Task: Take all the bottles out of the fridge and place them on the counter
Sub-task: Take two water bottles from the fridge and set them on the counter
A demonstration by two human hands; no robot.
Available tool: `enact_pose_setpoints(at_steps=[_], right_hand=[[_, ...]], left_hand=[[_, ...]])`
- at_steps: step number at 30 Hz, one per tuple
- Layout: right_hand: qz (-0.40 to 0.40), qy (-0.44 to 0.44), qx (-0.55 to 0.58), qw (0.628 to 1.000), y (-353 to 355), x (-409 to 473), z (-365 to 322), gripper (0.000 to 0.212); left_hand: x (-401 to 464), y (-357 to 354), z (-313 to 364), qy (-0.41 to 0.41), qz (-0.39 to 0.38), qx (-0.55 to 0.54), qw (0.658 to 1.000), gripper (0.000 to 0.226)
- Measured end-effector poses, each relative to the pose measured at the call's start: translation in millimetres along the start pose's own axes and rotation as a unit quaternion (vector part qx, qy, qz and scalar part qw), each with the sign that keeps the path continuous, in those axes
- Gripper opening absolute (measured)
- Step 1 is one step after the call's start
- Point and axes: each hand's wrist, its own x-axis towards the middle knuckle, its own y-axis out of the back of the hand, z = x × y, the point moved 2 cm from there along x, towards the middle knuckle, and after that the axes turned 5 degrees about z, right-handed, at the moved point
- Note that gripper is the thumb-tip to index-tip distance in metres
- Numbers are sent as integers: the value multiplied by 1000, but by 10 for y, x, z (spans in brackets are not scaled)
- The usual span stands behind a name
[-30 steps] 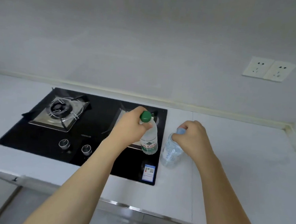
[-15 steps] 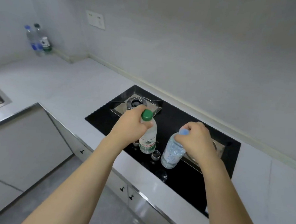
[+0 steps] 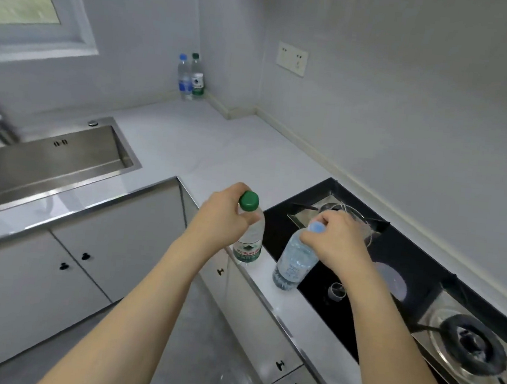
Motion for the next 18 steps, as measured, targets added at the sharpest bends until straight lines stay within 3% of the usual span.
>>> enact_pose_setpoints(at_steps=[8, 18], right_hand=[[-21, 71, 9, 997, -524, 380, -800, 15], [-80, 125, 20, 989, -1027, 1116, -1317, 16]], left_hand=[[236, 584, -572, 36, 59, -9, 998, 15], [766, 906, -1007, 94, 114, 8, 989, 14]])
